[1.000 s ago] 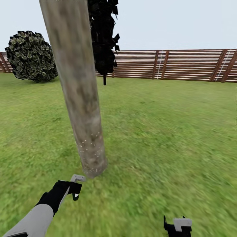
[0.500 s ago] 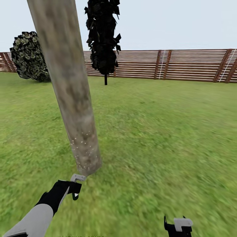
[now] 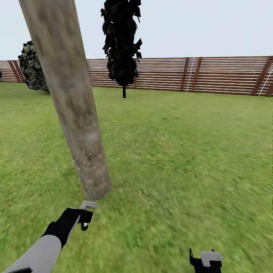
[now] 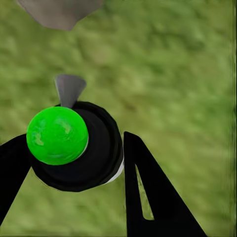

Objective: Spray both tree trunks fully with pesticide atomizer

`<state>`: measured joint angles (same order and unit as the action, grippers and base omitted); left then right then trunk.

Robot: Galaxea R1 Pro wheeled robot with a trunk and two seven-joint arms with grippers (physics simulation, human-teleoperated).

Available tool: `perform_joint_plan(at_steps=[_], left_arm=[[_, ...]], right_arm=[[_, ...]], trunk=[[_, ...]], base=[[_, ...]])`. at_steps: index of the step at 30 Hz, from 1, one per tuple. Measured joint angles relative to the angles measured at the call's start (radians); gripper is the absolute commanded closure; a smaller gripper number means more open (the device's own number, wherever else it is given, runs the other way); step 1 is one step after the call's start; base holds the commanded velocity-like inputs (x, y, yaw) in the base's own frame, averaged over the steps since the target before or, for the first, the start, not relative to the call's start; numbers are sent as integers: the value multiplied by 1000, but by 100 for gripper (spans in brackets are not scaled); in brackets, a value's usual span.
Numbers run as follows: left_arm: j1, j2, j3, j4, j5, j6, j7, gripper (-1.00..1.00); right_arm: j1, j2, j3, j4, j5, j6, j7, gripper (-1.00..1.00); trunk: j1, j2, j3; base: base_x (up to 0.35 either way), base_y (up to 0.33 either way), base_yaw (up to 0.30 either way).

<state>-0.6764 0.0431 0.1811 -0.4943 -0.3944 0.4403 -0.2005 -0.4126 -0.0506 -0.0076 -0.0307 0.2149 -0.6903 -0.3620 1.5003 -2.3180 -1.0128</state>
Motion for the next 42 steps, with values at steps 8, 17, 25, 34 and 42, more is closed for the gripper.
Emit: perform_joint_plan(at_steps=[8,17,25,34,42], left_arm=[[0,0,0,2,2,0,1,100],[0,0,1,2,1,0,1,100],[0,0,2,1,1,0,1,100],[0,8,5,-7,16,0,2,100],[0,8,111,-7,21,-6,105,100]], right_arm=[[0,0,0,0,0,0,0,-100],[0,2,0,0,0,0,0,-100],[0,3,0,0,0,0,0,-100],[-1,3,0,0,1,0,0,-100],[0,2,0,0,1,0,0,-100]], trunk=[[0,0,0],[0,0,0],[0,0,0],[0,0,0],[0,0,0]], base=[[0,-276,0],[0,-276,0],[0,-276,181],[79,-273,277],[187,-238,73]])
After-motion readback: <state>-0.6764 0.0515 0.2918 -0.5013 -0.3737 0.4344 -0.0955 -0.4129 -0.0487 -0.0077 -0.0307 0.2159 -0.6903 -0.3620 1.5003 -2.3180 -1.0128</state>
